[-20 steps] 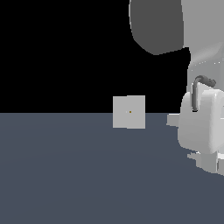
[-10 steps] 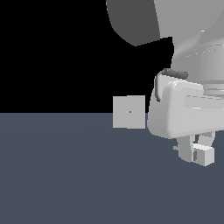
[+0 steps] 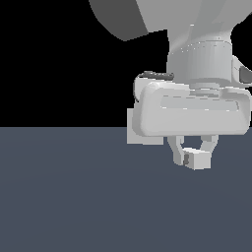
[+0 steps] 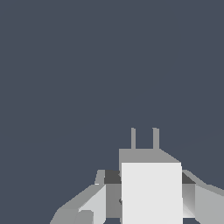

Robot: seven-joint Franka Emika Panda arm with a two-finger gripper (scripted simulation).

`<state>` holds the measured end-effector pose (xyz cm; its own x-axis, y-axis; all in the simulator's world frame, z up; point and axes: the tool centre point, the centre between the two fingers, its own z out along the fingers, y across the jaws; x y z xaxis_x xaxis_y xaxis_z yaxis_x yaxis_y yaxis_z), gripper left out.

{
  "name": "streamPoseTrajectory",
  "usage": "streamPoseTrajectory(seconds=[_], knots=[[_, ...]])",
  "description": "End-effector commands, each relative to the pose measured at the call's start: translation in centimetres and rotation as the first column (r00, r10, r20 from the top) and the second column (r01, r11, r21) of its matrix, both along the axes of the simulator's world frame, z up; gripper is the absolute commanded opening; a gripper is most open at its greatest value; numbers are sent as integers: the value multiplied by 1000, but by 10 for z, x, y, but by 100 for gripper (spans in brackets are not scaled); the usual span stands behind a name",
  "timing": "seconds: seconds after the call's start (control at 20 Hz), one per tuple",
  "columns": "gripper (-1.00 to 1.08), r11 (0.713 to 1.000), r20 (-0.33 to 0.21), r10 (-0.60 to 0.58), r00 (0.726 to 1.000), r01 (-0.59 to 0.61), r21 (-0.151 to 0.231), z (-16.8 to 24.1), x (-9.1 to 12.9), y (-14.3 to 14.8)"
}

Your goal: Plug the charger into the wall socket.

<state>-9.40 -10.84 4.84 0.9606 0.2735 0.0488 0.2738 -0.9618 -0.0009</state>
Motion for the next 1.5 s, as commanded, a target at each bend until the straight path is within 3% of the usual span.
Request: streamPoseTrajectory(seconds=[0.0,0.5,1.45], knots=[[-100,999,0,-50,999,50,0,5,4,9],[-100,971,0,-240,971,240,0,23,24,40],[-100,860,-1,-510,860,510,-1,50,67,76]])
